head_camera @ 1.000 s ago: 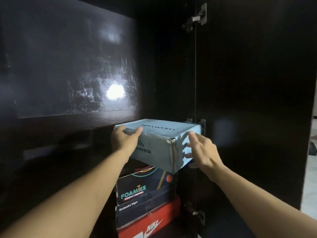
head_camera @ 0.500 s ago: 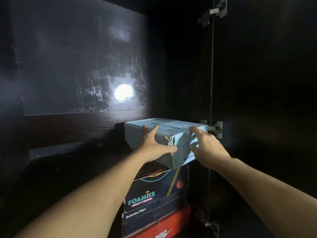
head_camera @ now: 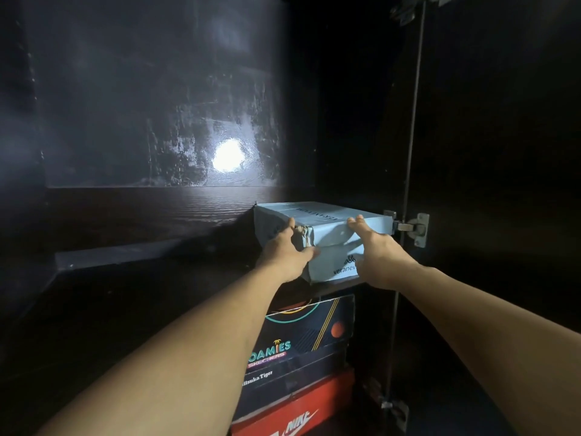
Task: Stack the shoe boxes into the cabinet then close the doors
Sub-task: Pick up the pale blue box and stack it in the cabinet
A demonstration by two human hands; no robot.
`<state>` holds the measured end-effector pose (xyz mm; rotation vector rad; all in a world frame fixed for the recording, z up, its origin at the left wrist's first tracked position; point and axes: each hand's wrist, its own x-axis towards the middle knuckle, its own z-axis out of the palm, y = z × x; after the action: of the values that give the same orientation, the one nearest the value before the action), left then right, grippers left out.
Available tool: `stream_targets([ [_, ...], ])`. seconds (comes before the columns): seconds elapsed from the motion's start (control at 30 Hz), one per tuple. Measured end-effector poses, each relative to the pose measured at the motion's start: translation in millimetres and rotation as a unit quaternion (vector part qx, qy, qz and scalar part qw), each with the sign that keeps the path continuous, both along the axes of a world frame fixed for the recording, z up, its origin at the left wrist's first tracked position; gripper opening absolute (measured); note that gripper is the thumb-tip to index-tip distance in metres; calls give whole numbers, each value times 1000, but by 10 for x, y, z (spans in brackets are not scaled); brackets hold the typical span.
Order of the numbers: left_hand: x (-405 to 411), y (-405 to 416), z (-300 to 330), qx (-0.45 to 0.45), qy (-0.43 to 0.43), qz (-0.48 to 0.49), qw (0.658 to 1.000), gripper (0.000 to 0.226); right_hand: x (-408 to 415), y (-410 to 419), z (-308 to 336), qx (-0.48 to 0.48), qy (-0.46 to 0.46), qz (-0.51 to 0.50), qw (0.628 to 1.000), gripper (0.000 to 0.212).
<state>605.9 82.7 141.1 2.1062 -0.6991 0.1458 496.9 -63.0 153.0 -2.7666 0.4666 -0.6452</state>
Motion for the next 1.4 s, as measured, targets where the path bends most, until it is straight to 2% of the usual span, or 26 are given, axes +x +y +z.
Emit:
stream_targets([
  [0.33, -142, -103, 35, 63, -50, 49, 996, 97, -131, -63, 52, -21, 70, 12, 997, 95],
  [0.43, -296, -113, 63, 63, -75, 54, 994, 94, -330, -102, 79, -6, 71, -6, 997, 89],
  [0.6, -746, -192, 171, 90, -142, 79, 983, 103, -941, -270, 165, 41, 82, -43, 995, 66],
  [0.67, -972, -250, 206, 96, -157, 47, 982, 97, -1261, -331, 194, 44, 84, -68, 993, 62],
  [0.77, -1421, -361, 239, 131, -128, -58, 981, 88, -1807, -420, 196, 50, 94, -99, 989, 53],
  [0.93, -2218, -669, 152, 282, -67, -227, 930, 95, -2814, -534, 139, 114, 201, -166, 959, 45],
  [1.03, -2748, -902, 11, 340, -62, -293, 892, 95, -3453, -603, 44, 149, 210, -198, 946, 48],
  [1.23, -3863, -1444, -385, 391, -48, -424, 816, 65, -4712, -772, -270, 220, 254, -276, 900, 61],
  [1.4, -4770, -1874, -777, 395, -30, -505, 767, 75, -5741, -1006, -641, 267, 264, -363, 852, 63],
])
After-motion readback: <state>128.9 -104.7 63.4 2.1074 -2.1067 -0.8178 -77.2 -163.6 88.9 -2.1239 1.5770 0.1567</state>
